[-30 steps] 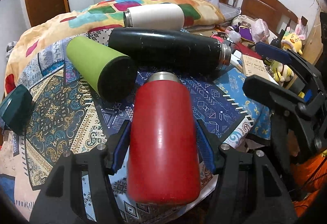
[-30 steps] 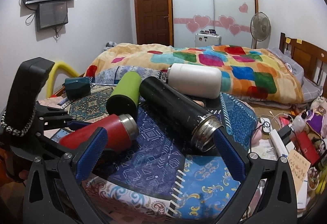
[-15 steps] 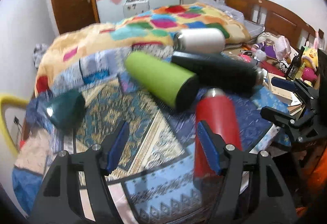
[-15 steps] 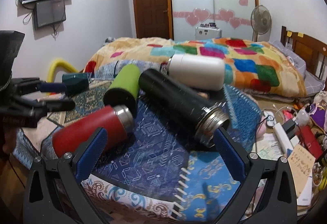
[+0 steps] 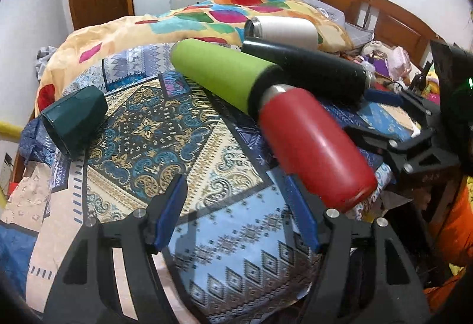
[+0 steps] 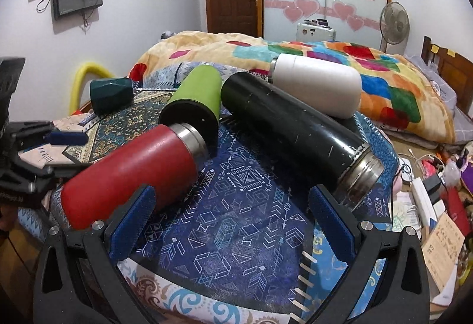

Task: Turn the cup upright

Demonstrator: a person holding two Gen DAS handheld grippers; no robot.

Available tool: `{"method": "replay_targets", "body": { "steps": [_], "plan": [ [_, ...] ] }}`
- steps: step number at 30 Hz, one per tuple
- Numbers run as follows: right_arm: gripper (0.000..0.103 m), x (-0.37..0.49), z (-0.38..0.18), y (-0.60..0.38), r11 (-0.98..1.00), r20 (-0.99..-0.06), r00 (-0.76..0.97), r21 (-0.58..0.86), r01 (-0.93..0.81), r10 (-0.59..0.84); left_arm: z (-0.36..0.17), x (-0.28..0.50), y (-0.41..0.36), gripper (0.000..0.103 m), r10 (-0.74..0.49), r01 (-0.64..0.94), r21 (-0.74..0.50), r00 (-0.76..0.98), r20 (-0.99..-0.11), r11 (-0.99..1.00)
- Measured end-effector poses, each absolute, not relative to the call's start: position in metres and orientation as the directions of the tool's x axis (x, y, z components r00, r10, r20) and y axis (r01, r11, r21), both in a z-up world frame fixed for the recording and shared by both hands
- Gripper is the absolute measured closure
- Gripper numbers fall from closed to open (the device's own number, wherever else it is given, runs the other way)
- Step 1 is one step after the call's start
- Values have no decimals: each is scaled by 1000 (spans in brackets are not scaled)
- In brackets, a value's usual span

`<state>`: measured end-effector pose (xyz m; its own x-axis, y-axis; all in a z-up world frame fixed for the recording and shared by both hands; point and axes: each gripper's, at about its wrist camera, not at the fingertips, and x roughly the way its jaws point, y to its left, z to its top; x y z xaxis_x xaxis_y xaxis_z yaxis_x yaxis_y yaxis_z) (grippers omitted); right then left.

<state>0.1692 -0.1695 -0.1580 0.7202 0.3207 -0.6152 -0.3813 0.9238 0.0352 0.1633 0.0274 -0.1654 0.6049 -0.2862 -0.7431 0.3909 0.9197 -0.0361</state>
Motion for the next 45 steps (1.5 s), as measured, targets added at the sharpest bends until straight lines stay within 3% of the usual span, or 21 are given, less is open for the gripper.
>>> {"method": "replay_targets", "body": {
  "steps": [13,22,28,33,36,40,45],
  "plan": [
    [0,167,-137,-164,911,-617,721,-19,-412,314,-166,153,22,35,-301,360,-69,641,-706,930],
    [1,180,-134,-111,872,-664,641,34,-488,385,-148,148,51,35,-200,245,-19,742,-640,969],
    [14,199,-148,-85,849,-756,535,52,-526,378,-147,143,77,35,-178,195,-41,765,-618,980],
    [17,209,-157,-73,830,-806,446,97,-549,389,-150,138,86,35,-181,190,-49,777,-603,981],
    [26,211,-161,-68,820,-829,397,120,-560,393,-151,135,86,35,-194,199,-58,779,-596,978],
    [28,211,-161,-67,824,-831,402,112,-555,384,-150,132,84,35,-196,201,-59,779,-595,978],
    [39,208,-154,-77,826,-814,407,148,-545,415,-143,130,81,35,-196,200,-58,789,-583,978]
  ]
}}
